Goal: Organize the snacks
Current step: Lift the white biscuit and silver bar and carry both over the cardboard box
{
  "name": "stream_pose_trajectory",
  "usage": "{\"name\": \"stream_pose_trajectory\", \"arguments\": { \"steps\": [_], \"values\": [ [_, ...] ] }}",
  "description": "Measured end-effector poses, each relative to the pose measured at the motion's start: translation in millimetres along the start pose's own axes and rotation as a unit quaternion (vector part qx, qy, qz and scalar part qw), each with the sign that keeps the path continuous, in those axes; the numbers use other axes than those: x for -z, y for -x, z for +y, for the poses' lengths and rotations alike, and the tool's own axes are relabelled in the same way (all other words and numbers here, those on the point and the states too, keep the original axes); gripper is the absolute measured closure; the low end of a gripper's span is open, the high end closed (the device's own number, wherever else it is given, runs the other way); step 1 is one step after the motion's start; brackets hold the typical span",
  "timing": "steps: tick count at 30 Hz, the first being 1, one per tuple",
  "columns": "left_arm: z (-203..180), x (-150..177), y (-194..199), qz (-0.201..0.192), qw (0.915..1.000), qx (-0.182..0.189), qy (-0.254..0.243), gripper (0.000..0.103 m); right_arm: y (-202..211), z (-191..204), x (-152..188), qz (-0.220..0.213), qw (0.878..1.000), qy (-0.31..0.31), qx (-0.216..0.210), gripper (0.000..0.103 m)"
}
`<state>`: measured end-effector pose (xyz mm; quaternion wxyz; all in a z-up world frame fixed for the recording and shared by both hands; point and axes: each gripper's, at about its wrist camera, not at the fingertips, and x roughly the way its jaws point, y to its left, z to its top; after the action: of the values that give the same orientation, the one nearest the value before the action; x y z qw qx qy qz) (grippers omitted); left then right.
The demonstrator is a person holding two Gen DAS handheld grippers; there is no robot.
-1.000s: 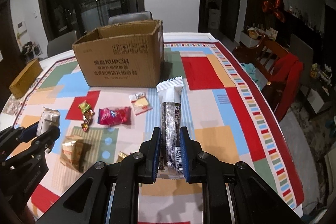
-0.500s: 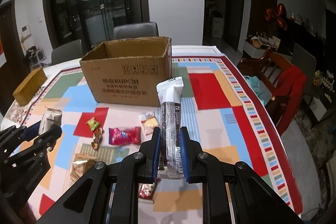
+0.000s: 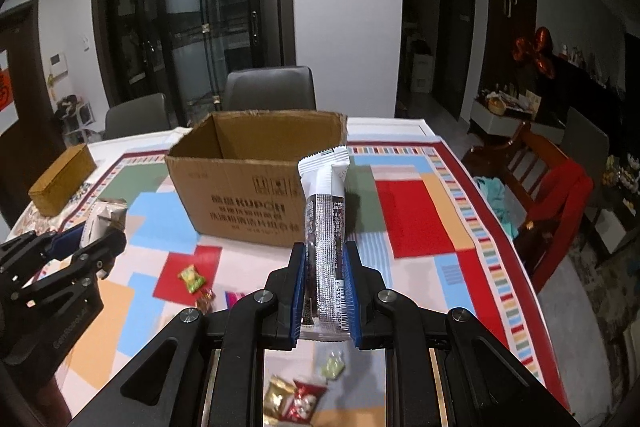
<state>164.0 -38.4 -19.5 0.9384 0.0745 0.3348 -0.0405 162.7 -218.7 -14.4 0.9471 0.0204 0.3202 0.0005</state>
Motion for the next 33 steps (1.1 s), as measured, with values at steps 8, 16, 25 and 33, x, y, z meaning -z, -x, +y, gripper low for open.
{"name": "stream_pose_trajectory", "arguments": {
  "steps": [8, 16, 25, 33],
  "values": [
    [12.0, -24.3, -11.4, -0.017, 0.9998, -0.008, 0.007, 0.074, -8.1, 8.8, -24.9, -0.021, 1.000, 0.004, 0.002, 0.084],
    [19.7, -46.8, -25.3, -0.025, 0.9996, -0.001, 0.011, 0.074, -24.1, 11.7, -46.8, -0.027, 1.000, 0.002, 0.003, 0.084],
    [26.9, -78.3, -50.4, -0.036, 0.9993, -0.003, 0.006, 0.074, -43.2, 17.3, -75.8, -0.037, 0.999, 0.007, 0.006, 0.084],
    [31.2, -104.9, -76.2, -0.044, 0.9990, 0.002, 0.000, 0.074, -63.8, 18.7, -95.7, -0.042, 0.999, 0.004, 0.009, 0.084]
  ]
}}
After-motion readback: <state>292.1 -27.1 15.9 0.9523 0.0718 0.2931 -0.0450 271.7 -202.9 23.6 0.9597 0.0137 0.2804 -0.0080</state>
